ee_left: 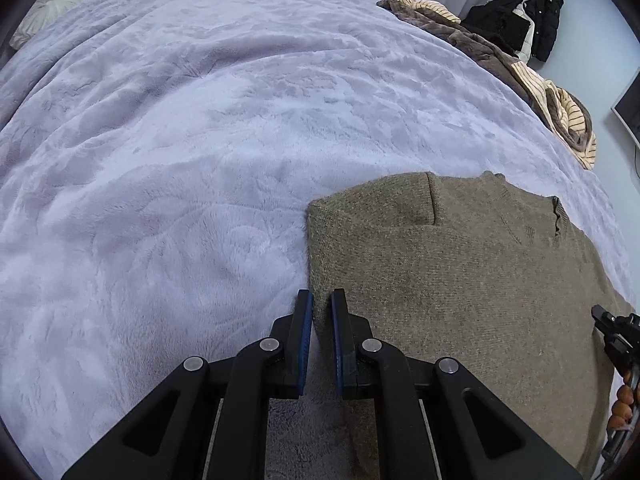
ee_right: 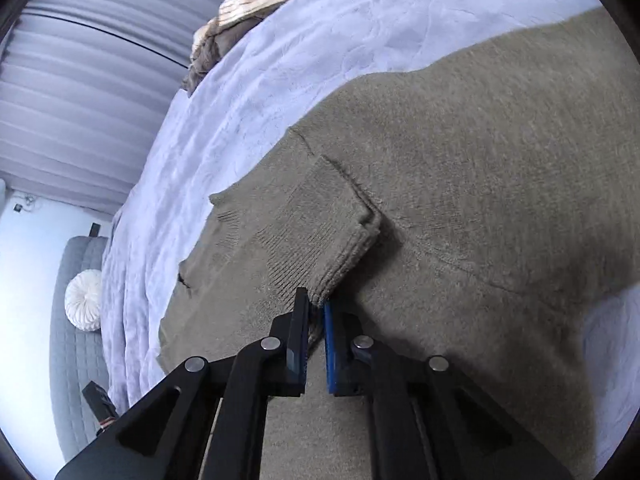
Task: Fold small clothes
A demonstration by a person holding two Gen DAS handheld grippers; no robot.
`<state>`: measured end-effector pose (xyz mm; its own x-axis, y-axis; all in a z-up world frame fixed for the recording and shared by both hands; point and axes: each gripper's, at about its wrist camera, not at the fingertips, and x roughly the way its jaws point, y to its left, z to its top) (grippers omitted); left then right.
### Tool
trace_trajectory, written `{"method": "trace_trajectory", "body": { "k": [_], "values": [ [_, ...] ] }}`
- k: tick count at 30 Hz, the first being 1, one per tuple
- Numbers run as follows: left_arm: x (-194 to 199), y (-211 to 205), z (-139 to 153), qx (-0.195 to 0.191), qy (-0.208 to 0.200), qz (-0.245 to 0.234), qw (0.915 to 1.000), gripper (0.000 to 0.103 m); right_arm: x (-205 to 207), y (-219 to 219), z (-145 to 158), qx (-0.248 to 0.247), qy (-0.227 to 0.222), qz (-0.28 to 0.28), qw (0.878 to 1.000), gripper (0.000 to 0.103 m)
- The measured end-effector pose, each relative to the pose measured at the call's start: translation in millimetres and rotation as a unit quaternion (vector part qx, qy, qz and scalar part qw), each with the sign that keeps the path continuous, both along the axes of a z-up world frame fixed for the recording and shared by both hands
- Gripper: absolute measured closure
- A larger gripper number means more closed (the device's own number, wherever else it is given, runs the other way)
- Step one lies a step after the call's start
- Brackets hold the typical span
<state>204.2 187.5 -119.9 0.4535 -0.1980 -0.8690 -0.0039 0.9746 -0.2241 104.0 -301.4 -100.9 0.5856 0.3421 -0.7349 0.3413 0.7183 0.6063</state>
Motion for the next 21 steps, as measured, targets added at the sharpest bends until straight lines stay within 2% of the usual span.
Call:
{"method": "trace_trajectory", "body": {
  "k": [2, 4, 7, 14, 18, 21],
  "values": [
    [1, -2, 0, 0.008, 0.0, 0.001, 1.0, 0.092, -8, 2, -7, -0.009, 0.009, 0.006, 1.0, 0.096],
    [-3, -4, 4, 0.015, -0.002, 0.009, 0.9998, 0.092, -13, -3, -15, 0.005, 0.01, 0.005, 1.0, 0.097],
    [-12, -6, 12, 0.027, 0.0, 0.014, 0.9995, 0.092, -17, 5, -8, -0.004, 0.012, 0.012, 1.0, 0.093],
    [-54, -20, 32, -0.013, -0.003, -0.003, 0.9999, 0.092, -53, 20, 8, -0.036, -0.003, 0.082, 0.996, 0.092],
    [-80, -40, 34, -0.017, -0.002, -0.007, 0.9998, 0.092, -73, 30, 9, -0.041, -0.007, 0.105, 0.994, 0.092],
    [-99, -61, 31, -0.005, -0.001, -0.012, 0.9999, 0.092, -87, 28, 10, -0.029, -0.009, 0.105, 0.994, 0.092]
  ]
}}
